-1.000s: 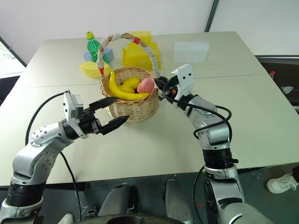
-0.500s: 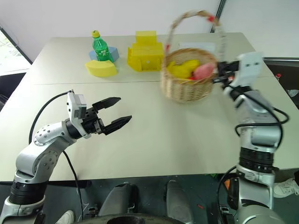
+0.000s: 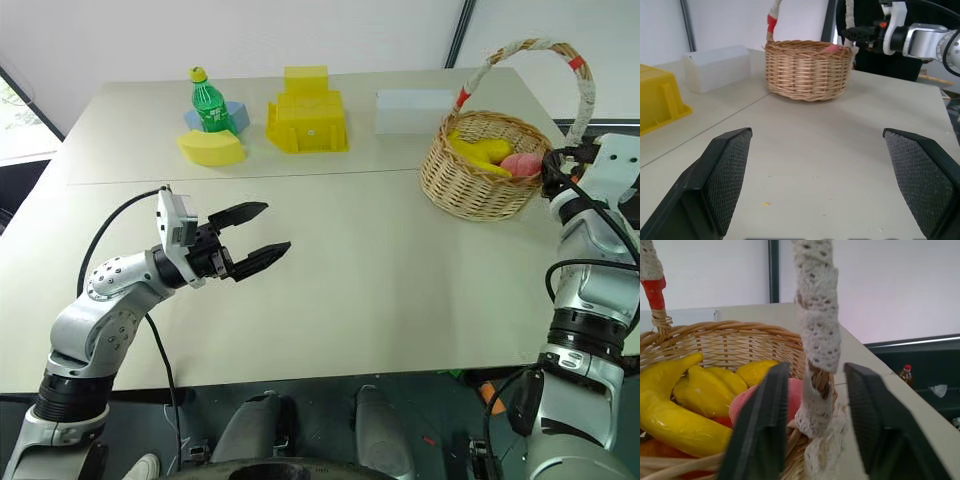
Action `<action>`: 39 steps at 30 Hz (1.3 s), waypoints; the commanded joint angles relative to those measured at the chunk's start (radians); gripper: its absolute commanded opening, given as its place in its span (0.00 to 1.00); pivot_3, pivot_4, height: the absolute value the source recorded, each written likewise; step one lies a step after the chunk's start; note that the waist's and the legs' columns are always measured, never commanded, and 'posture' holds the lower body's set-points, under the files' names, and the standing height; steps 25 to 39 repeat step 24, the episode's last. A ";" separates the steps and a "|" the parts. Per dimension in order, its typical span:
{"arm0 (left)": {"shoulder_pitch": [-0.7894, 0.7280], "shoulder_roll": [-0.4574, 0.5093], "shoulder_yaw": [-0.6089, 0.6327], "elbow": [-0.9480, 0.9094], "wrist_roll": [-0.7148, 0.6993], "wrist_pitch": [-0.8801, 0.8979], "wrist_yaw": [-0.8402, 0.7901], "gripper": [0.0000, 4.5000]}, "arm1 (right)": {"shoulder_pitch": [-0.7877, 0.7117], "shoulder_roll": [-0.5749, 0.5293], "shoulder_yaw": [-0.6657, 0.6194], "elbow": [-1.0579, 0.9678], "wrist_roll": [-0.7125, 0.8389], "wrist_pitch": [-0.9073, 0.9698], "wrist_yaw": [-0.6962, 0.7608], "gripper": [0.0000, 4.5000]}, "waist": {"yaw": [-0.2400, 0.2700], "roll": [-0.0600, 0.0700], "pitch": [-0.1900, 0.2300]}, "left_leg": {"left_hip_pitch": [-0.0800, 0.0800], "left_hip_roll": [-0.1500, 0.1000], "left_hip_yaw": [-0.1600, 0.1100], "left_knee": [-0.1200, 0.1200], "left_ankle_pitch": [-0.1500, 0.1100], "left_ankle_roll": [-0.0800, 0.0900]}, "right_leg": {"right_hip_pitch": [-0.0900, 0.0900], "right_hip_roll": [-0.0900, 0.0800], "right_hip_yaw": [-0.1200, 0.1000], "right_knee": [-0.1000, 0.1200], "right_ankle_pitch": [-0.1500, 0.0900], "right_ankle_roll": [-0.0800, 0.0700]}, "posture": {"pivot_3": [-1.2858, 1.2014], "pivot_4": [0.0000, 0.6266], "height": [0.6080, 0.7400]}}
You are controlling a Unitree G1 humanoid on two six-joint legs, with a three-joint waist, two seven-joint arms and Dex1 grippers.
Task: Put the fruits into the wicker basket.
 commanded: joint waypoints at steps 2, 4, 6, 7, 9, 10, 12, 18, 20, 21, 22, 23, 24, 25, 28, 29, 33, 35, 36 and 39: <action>0.007 0.008 0.031 -0.014 0.004 -0.014 0.013 1.00 | 0.132 -0.047 -0.023 -0.234 0.023 0.020 0.062 0.74 | 0.001 0.000 0.000 | 0.000 0.000 0.000 0.000 0.000 0.000 | 0.000 -0.001 0.000 0.000 0.000 0.000 | 0.52 0.24 1.00; 0.017 0.019 0.046 -0.011 0.002 -0.012 0.011 1.00 | 0.200 -0.060 -0.032 -0.307 0.065 0.046 0.128 0.74 | 0.001 0.000 0.000 | 0.000 0.000 0.000 0.000 0.000 0.000 | 0.000 -0.001 0.000 0.000 0.000 0.000 | 0.52 0.24 1.00; 0.043 0.041 0.066 0.001 0.013 -0.014 0.014 1.00 | 0.304 -0.074 -0.034 -0.386 0.130 0.061 0.242 0.74 | -0.001 0.000 0.000 | 0.000 0.000 0.000 0.000 0.000 0.000 | 0.000 -0.001 0.000 0.000 0.000 0.000 | 0.52 0.24 1.00; 0.059 0.056 0.074 0.012 0.040 -0.028 0.023 1.00 | 0.353 -0.080 -0.023 -0.426 0.154 0.062 0.298 0.74 | -0.001 0.000 0.000 | 0.001 0.000 0.000 0.000 0.000 0.000 | 0.001 0.000 0.000 0.000 0.000 0.000 | 0.52 0.24 1.00; 0.086 0.075 0.100 0.038 0.074 -0.036 0.053 1.00 | 0.418 -0.082 0.018 -0.507 0.210 0.081 0.382 0.74 | -0.006 0.000 0.000 | 0.002 0.001 0.000 0.000 0.000 0.000 | 0.002 0.001 0.000 -0.001 0.000 0.000 | 0.52 0.24 1.00; 0.094 0.080 0.110 0.047 0.079 -0.035 0.061 1.00 | 0.434 -0.081 0.033 -0.534 0.230 0.091 0.407 0.74 | -0.008 0.000 0.000 | 0.002 0.001 0.000 0.000 0.000 0.000 | 0.002 0.001 0.000 -0.001 0.000 0.000 | 0.52 0.24 1.00; 0.118 0.080 0.134 0.070 0.097 -0.056 0.076 1.00 | 0.454 -0.076 0.097 -0.585 0.233 0.088 0.448 0.74 | -0.009 0.000 0.000 | 0.003 0.002 0.000 0.000 0.000 0.000 | 0.003 0.002 0.000 -0.001 0.000 0.000 | 0.52 0.24 1.00; 0.218 0.047 0.187 0.121 0.135 -0.117 0.123 1.00 | 0.396 0.003 0.339 -0.574 0.124 0.012 0.462 0.74 | -0.001 -0.001 0.001 | 0.006 0.006 0.000 0.000 0.000 0.000 | 0.006 0.003 0.000 -0.001 0.000 0.000 | 0.52 0.24 1.00; 0.243 0.037 0.198 0.121 0.141 -0.135 0.130 1.00 | 0.376 0.022 0.370 -0.554 0.113 0.000 0.466 0.74 | 0.006 -0.002 0.001 | 0.004 0.005 0.000 0.000 0.000 0.000 | 0.005 0.002 -0.001 -0.001 0.000 0.000 | 0.52 0.24 1.00; 0.251 0.033 0.203 0.122 0.142 -0.143 0.134 1.00 | 0.366 0.030 0.380 -0.545 0.114 -0.001 0.465 0.74 | 0.007 -0.002 0.001 | 0.004 0.004 -0.001 0.000 0.000 0.000 | 0.005 0.000 -0.002 -0.001 0.000 0.000 | 0.52 0.24 1.00; 0.258 0.031 0.207 0.123 0.144 -0.147 0.139 1.00 | 0.357 0.035 0.386 -0.538 0.113 -0.003 0.466 0.74 | 0.006 -0.003 0.001 | 0.004 0.003 -0.001 0.000 0.000 0.000 | 0.005 -0.001 -0.002 -0.002 0.000 0.000 | 0.52 0.24 1.00; 0.262 0.029 0.210 0.124 0.143 -0.152 0.141 1.00 | 0.350 0.038 0.388 -0.530 0.110 -0.005 0.467 0.74 | 0.006 -0.003 0.001 | 0.004 0.002 -0.001 0.000 0.000 0.000 | 0.005 -0.003 -0.002 -0.002 0.000 0.000 | 0.52 0.24 1.00; 0.266 0.023 0.215 0.125 0.136 -0.158 0.138 1.00 | 0.345 0.041 0.392 -0.520 0.102 -0.009 0.466 0.74 | 0.006 -0.003 0.001 | 0.004 0.002 -0.001 0.000 0.000 0.000 | 0.005 -0.004 -0.003 -0.002 0.000 0.000 | 0.52 0.24 1.00; 0.266 0.023 0.215 0.125 0.136 -0.158 0.138 1.00 | 0.345 0.041 0.392 -0.520 0.102 -0.009 0.466 0.74 | 0.006 -0.003 0.001 | 0.004 0.002 -0.001 0.000 0.000 0.000 | 0.005 -0.004 -0.003 -0.002 0.000 0.000 | 0.52 0.24 1.00; 0.266 0.023 0.215 0.125 0.136 -0.158 0.138 1.00 | 0.345 0.041 0.392 -0.520 0.102 -0.009 0.466 0.74 | 0.006 -0.003 0.001 | 0.004 0.002 -0.001 0.000 0.000 0.000 | 0.005 -0.004 -0.003 -0.002 0.000 0.000 | 0.52 0.24 1.00; 0.266 0.023 0.215 0.125 0.136 -0.158 0.138 1.00 | 0.345 0.041 0.392 -0.520 0.102 -0.009 0.466 0.74 | 0.006 -0.003 0.001 | 0.004 0.002 -0.001 0.000 0.000 0.000 | 0.005 -0.004 -0.003 -0.002 0.000 0.000 | 0.52 0.24 1.00; 0.266 0.023 0.215 0.125 0.136 -0.158 0.138 1.00 | 0.345 0.041 0.392 -0.520 0.102 -0.009 0.466 0.74 | 0.006 -0.003 0.001 | 0.004 0.002 -0.001 0.000 0.000 0.000 | 0.005 -0.004 -0.003 -0.002 0.000 0.000 | 0.52 0.24 1.00; 0.266 0.023 0.215 0.125 0.136 -0.158 0.138 1.00 | 0.345 0.041 0.392 -0.520 0.102 -0.009 0.466 0.74 | 0.006 -0.003 0.001 | 0.004 0.002 -0.001 0.000 0.000 0.000 | 0.005 -0.004 -0.003 -0.002 0.000 0.000 | 0.52 0.24 1.00; 0.266 0.023 0.215 0.125 0.136 -0.158 0.138 1.00 | 0.345 0.041 0.392 -0.520 0.102 -0.009 0.466 0.74 | 0.006 -0.003 0.001 | 0.004 0.002 -0.001 0.000 0.000 0.000 | 0.005 -0.004 -0.003 -0.002 0.000 0.000 | 0.52 0.24 1.00; 0.266 0.023 0.215 0.125 0.136 -0.158 0.138 1.00 | 0.345 0.041 0.392 -0.520 0.102 -0.009 0.466 0.74 | 0.006 -0.003 0.001 | 0.004 0.002 -0.001 0.000 0.000 0.000 | 0.005 -0.004 -0.003 -0.002 0.000 0.000 | 0.52 0.24 1.00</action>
